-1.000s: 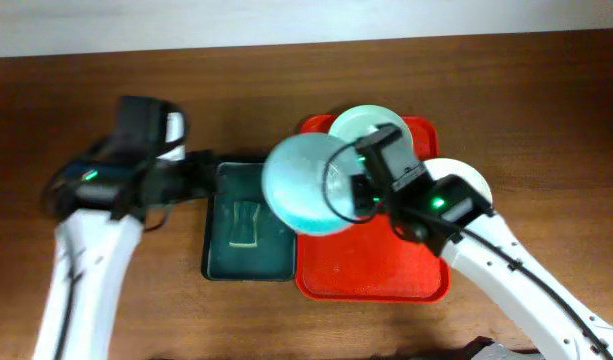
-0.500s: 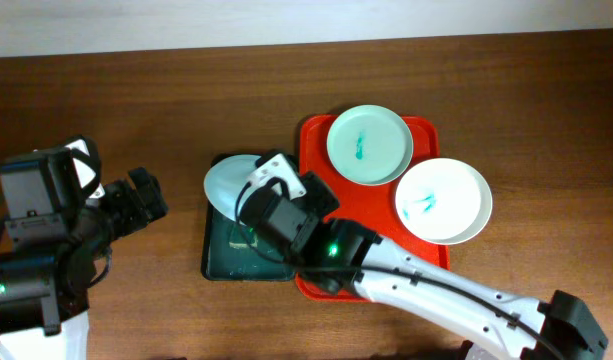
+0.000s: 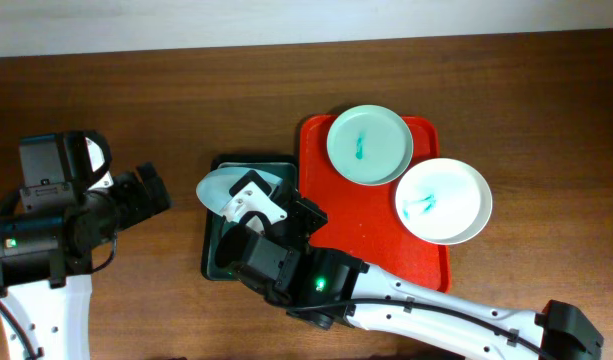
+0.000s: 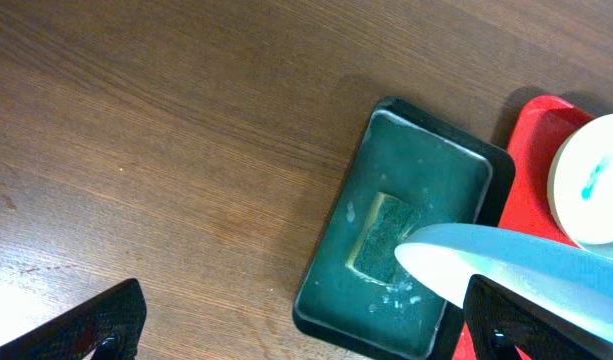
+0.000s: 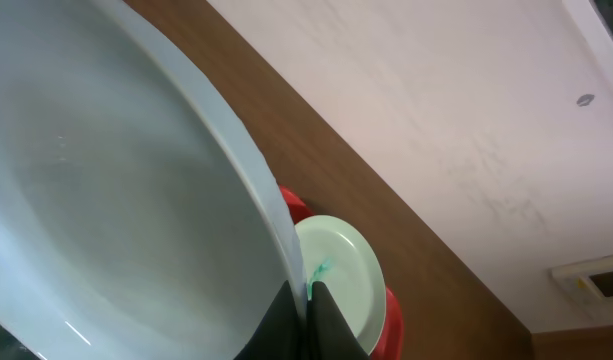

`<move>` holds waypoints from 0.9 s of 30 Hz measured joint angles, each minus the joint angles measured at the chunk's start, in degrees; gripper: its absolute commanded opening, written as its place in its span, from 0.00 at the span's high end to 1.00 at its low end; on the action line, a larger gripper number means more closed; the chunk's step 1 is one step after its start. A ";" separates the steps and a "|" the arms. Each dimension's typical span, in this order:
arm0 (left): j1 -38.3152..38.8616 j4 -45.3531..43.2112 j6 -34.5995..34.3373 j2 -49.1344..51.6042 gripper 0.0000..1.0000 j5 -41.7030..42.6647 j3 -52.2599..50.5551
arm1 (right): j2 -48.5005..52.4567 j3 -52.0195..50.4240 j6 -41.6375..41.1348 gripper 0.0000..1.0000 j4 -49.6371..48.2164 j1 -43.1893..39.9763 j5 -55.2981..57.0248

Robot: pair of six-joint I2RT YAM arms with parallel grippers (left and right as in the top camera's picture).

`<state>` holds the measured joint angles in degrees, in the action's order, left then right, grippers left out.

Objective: Clean dirty plates on tray and stack at the side

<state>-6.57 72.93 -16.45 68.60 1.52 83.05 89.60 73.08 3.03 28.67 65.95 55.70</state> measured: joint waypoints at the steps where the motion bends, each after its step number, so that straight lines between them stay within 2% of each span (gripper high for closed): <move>1: 0.00 0.00 0.00 0.00 0.00 0.00 0.00 | 0.00 0.00 0.04 0.96 0.00 0.00 0.00; 14: 0.00 0.00 0.00 0.00 0.00 0.00 0.00 | 0.00 0.00 -0.02 0.96 0.00 0.00 0.00; 16: 0.00 0.00 0.00 0.00 0.00 0.00 0.00 | 0.00 0.11 -3.45 0.96 1.18 -0.22 -0.07; 17: 0.00 0.02 0.00 0.00 0.00 0.00 0.00 | 0.00 0.22 -8.07 0.96 3.72 -0.79 -0.98; 19: 0.00 0.07 0.00 0.00 0.00 0.00 0.00 | -0.13 0.44 -18.88 0.96 9.97 -6.67 -11.34; 20: 0.00 0.09 0.00 0.00 0.01 -0.02 0.00 | -0.20 0.55 -21.03 0.96 11.21 -9.77 -17.75; 21: 0.00 0.09 0.00 0.00 0.00 0.00 0.00 | -0.33 0.63 -23.82 0.96 13.40 -16.22 -28.52; 24: 0.00 0.13 0.00 0.11 0.00 -0.02 0.00 | -3.41 0.94 -26.58 0.96 17.31 -29.99 -48.15; 27: 0.00 0.15 0.00 0.20 0.01 0.00 0.00 | -15.23 2.75 -28.11 0.96 20.94 -49.62 -59.89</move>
<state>-6.57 73.08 -16.45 68.79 1.52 83.05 74.37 75.83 -25.08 49.60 16.34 -4.19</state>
